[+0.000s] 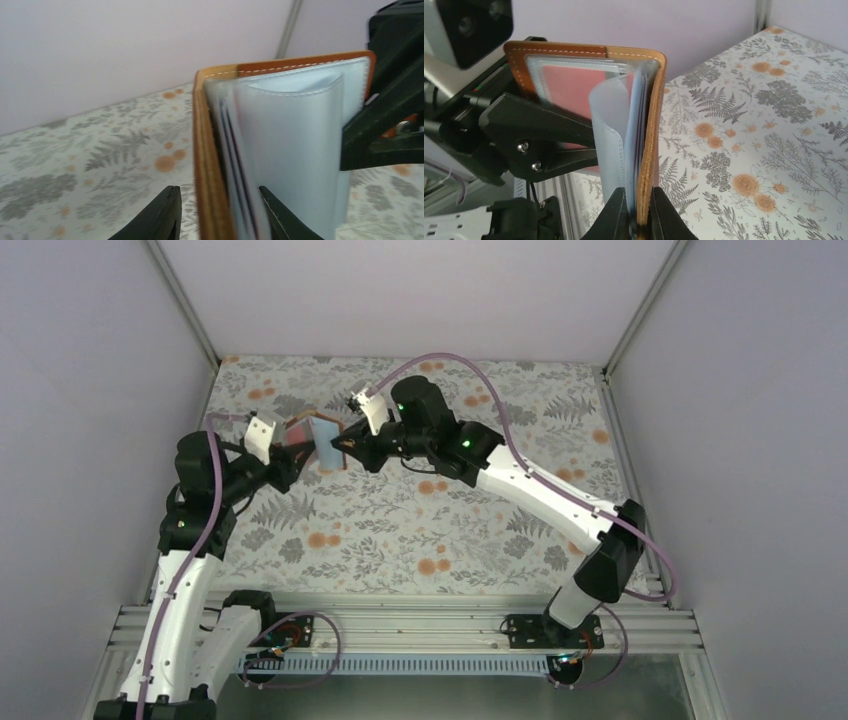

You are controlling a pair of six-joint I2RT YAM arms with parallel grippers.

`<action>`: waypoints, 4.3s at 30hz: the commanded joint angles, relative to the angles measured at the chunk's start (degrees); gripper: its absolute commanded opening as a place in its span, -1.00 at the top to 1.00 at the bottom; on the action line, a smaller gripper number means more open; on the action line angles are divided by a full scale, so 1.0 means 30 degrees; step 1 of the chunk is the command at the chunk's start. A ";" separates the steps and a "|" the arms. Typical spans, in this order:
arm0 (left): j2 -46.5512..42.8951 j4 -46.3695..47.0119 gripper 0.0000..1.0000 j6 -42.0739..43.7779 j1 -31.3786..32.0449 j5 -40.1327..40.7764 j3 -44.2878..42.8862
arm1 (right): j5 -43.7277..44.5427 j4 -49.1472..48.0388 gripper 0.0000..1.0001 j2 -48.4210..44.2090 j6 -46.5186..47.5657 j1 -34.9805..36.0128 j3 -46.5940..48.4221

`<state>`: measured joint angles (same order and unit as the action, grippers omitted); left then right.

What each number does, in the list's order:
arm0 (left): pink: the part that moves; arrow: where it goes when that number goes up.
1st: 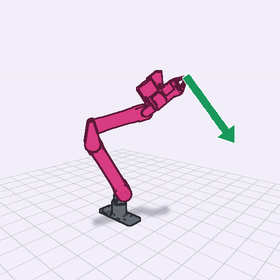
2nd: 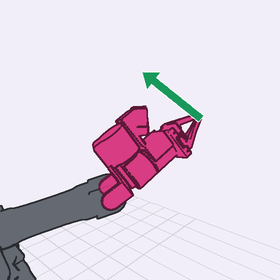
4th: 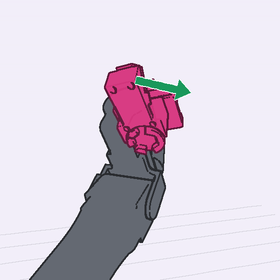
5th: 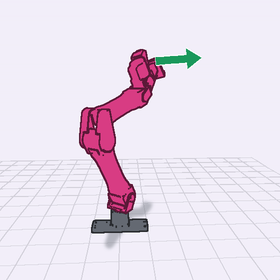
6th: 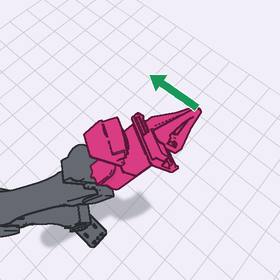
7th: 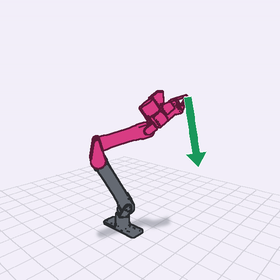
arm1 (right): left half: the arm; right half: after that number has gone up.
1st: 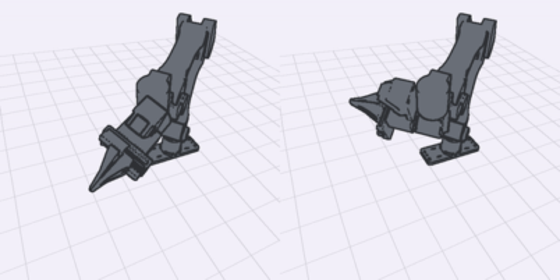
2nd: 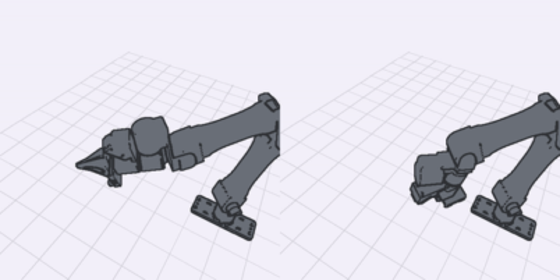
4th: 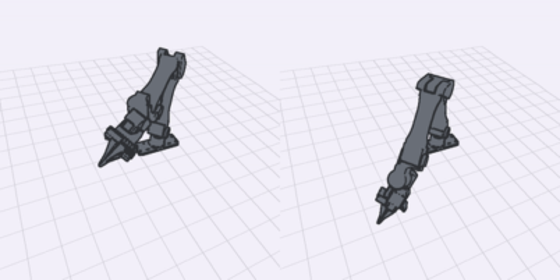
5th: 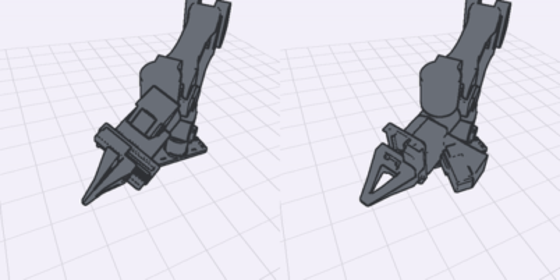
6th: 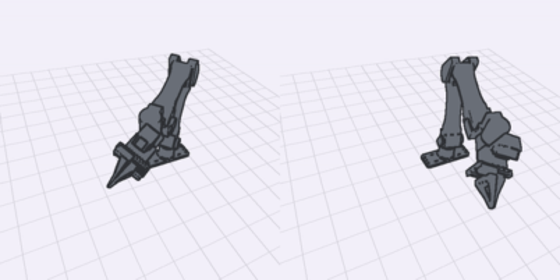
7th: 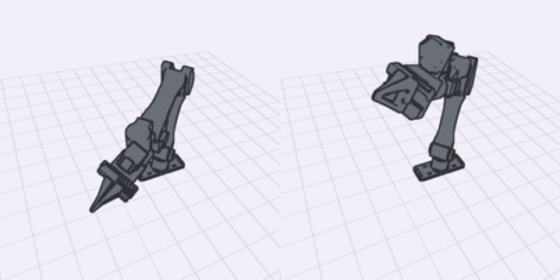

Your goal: Take the credit cards out of the card holder

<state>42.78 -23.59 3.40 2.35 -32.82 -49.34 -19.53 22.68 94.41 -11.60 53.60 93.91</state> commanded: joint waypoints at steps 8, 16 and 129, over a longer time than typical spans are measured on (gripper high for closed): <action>-0.0345 -0.0838 -0.06 0.0134 -0.0168 -0.9262 -0.1126 | -0.3100 -0.1210 0.92 -0.2910 0.1862 -0.1011 -0.1979; -0.0650 -0.1759 0.14 0.1374 -0.0281 -1.0714 -0.1584 | -0.3555 -0.0753 0.92 -0.3307 0.2362 -0.1785 -0.2260; 0.5190 -0.5566 -1.00 0.2567 0.1757 -0.2333 -0.7312 | 0.0237 0.0013 0.92 -0.0137 -0.1729 -0.1903 -0.0079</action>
<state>58.15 -40.51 13.23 7.22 -35.18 -69.21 -19.42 23.86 94.13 -16.34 47.35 91.13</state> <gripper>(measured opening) 0.998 0.083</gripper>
